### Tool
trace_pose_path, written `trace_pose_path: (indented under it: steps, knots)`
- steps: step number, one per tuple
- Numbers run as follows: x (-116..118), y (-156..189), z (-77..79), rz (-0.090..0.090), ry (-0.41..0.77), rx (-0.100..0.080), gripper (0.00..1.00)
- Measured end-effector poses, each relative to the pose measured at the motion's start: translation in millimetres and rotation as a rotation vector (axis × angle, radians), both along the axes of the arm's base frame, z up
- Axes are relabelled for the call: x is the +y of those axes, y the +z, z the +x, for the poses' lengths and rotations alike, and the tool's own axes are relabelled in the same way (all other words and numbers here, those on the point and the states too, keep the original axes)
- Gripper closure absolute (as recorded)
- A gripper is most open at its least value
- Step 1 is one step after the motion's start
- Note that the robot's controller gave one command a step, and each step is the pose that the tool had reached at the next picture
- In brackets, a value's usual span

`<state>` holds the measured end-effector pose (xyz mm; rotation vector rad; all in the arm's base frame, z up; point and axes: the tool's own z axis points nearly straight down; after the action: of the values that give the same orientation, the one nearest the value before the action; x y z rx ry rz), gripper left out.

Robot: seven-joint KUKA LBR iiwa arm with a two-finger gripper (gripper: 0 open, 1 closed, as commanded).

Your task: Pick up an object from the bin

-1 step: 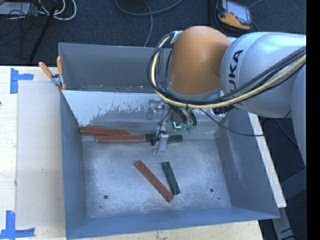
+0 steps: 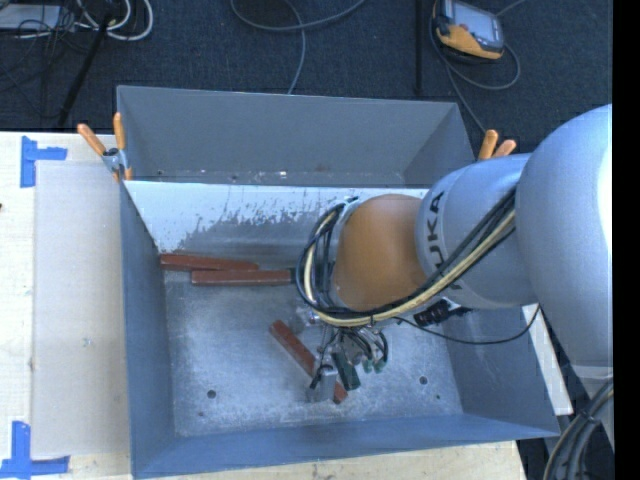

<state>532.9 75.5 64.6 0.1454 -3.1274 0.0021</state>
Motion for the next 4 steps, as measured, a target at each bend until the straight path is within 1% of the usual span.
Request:
trace_pose_path:
  steps: [1, 2, 3, 4]
  knots:
    - [0.4, 4.5, 3.2, 0.002, -0.004, -0.008, 1.00]
    - [16.0, 149.8, 0.0, 0.003, 0.024, -0.019, 1.00]
    - [37.9, 70.3, -17.8, 0.001, -0.031, -0.001, 1.00]
    - [37.2, 74.7, -15.6, 0.002, -0.033, -0.009, 0.00]
